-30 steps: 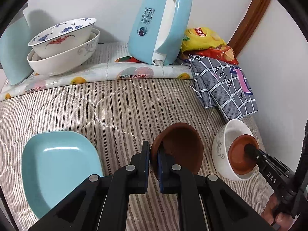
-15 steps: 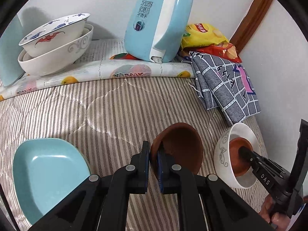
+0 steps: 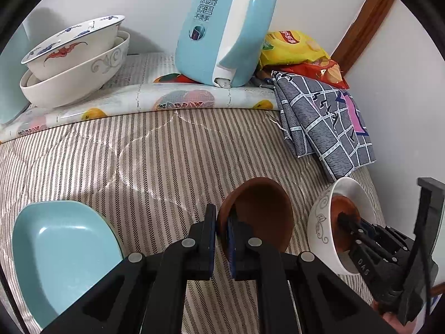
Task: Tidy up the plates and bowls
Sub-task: 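Lower the right gripper's brown bowl into the white bowl while the left gripper holds its brown bowl, then open the right gripper and withdraw it from the white bowl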
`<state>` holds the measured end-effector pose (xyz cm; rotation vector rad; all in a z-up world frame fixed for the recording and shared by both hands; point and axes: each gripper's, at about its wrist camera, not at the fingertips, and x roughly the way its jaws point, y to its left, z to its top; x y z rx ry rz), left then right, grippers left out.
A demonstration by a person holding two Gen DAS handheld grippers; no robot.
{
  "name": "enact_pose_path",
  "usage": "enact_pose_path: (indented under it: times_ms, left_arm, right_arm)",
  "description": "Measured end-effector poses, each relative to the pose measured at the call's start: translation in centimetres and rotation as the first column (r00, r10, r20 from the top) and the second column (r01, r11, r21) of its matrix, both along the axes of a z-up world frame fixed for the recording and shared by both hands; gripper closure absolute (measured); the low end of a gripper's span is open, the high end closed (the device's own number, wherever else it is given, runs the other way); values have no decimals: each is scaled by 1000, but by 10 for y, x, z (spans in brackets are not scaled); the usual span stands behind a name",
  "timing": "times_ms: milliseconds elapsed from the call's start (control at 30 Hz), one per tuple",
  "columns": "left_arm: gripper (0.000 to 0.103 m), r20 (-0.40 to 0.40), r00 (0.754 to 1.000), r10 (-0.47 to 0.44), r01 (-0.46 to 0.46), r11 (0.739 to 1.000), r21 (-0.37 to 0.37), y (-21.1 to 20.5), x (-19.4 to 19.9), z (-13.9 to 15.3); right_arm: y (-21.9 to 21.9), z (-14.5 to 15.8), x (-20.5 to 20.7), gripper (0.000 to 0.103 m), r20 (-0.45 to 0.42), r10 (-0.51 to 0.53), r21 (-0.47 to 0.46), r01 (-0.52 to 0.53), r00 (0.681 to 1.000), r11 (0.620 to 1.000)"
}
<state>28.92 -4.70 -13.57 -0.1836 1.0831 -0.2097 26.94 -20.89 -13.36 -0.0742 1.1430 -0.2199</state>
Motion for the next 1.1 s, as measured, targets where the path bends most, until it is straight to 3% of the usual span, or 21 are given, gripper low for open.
enact_pose_path:
  times_ms: [400, 533, 833, 933, 1100]
  left_arm:
    - [95, 2, 1000, 1, -1, 1000, -12, 6, -7, 4]
    - [95, 6, 1000, 7, -7, 1000, -8, 10, -13, 8]
    - [95, 37, 999, 9, -9, 1000, -15, 7, -31, 29]
    - [95, 54, 999, 1, 0, 1000, -19, 0, -39, 39]
    - [95, 77, 997, -20, 21, 1000, -16, -17, -53, 52]
  right_arm:
    - [11, -7, 2, 79, 4, 41, -44, -41, 999, 998]
    - [9, -3, -2, 69, 23, 34, -8, -34, 999, 999]
    - [9, 32, -28, 68, 115, 22, 47, -28, 993, 998]
    - [4, 47, -44, 62, 149, 8, 65, -18, 989, 998]
    - [-2, 69, -72, 60, 197, 4, 50, -14, 980, 999]
